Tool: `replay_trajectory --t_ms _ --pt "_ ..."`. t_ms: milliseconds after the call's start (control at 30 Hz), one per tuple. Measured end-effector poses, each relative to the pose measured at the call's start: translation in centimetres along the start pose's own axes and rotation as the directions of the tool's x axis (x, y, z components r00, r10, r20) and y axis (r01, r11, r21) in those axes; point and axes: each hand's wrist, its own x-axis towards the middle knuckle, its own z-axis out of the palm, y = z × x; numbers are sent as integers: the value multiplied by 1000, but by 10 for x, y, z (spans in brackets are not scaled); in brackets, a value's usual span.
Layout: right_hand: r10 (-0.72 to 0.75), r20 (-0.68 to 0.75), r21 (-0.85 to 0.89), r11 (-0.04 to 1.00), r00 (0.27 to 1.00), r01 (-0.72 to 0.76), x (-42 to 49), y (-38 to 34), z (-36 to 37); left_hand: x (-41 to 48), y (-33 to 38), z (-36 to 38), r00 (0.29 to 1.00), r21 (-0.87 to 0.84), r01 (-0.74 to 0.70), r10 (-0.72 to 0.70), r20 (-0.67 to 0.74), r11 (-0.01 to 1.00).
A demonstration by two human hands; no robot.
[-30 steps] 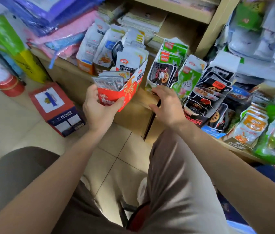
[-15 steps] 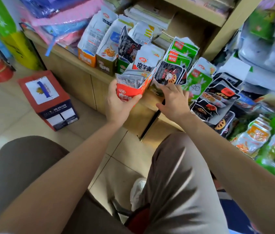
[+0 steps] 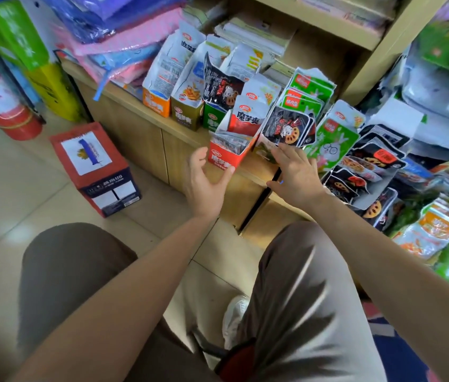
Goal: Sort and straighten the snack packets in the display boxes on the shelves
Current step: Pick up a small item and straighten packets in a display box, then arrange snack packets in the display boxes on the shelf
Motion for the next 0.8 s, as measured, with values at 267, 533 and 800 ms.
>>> replay_trajectory --t_ms 267,533,800 --pt "19 -18 41 999 1000 -18 5 -4 3 -4 2 10 956 -40 -124 130 264 991" --pt "-1 -21 212 977 1000 6 4 4 -6 47 1 17 806 12 -54 36 591 998" --pt "-47 -122 354 931 991 88 -13 15 -20 42 -1 26 864 106 -273 195 464 956"
